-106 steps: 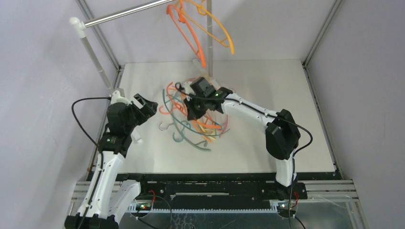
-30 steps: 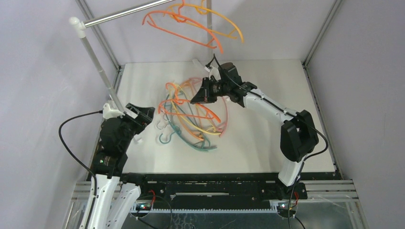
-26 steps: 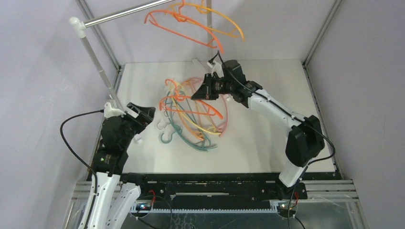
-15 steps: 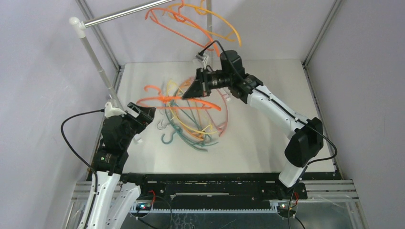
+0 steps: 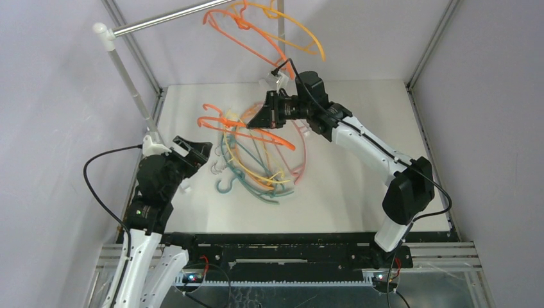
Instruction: Organize the hangers
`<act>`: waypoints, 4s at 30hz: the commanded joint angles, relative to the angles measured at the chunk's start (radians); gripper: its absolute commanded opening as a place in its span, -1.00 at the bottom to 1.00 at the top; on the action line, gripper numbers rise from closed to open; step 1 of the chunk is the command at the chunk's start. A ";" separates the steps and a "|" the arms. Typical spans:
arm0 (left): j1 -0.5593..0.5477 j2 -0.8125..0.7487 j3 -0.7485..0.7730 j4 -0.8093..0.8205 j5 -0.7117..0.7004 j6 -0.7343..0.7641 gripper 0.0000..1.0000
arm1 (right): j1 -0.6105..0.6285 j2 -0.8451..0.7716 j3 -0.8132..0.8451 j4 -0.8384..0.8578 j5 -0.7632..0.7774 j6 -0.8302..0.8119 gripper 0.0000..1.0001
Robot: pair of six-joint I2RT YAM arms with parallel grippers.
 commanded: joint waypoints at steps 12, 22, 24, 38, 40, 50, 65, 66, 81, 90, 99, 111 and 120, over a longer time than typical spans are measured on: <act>-0.190 0.121 0.066 0.304 -0.073 -0.151 0.81 | 0.116 0.040 0.101 0.042 0.259 -0.161 -1.00; -0.255 0.215 0.114 0.381 -0.138 -0.162 0.79 | 0.128 0.021 0.113 0.008 0.245 -0.192 -1.00; -0.258 0.232 0.126 0.389 -0.146 -0.152 0.79 | 0.131 -0.002 0.101 0.005 0.239 -0.191 -1.00; -0.296 0.368 0.187 0.435 -0.158 -0.116 0.65 | 0.161 -0.061 0.139 -0.031 0.225 -0.223 -1.00; -0.297 0.378 0.189 0.437 -0.159 -0.108 0.54 | 0.170 -0.072 0.144 -0.033 0.218 -0.229 -1.00; -0.298 0.429 0.237 0.420 -0.151 -0.076 -0.78 | 0.179 -0.094 0.176 -0.068 0.223 -0.267 -1.00; -0.285 0.465 0.526 0.016 -0.432 0.181 -1.00 | 0.095 -0.162 0.125 -0.085 0.175 -0.246 -0.33; -0.283 0.465 0.535 -0.004 -0.446 0.191 -1.00 | 0.085 -0.171 0.118 -0.087 0.171 -0.244 -0.27; -0.164 0.748 1.080 -0.217 -0.534 0.487 -1.00 | 0.007 -0.216 0.104 -0.099 0.151 -0.212 0.06; -0.153 0.844 1.189 -0.209 -0.551 0.556 -1.00 | -0.053 -0.202 0.108 -0.096 0.140 -0.173 0.06; -0.111 0.956 1.306 -0.175 -0.525 0.552 -0.99 | -0.099 -0.199 0.131 -0.120 0.121 -0.150 0.02; -0.043 1.073 1.406 -0.202 -0.455 0.492 -1.00 | -0.134 -0.199 0.133 -0.205 0.110 -0.161 -0.04; -0.030 1.112 1.383 -0.232 -0.407 0.483 -1.00 | -0.148 -0.188 0.133 -0.244 0.099 -0.170 -0.06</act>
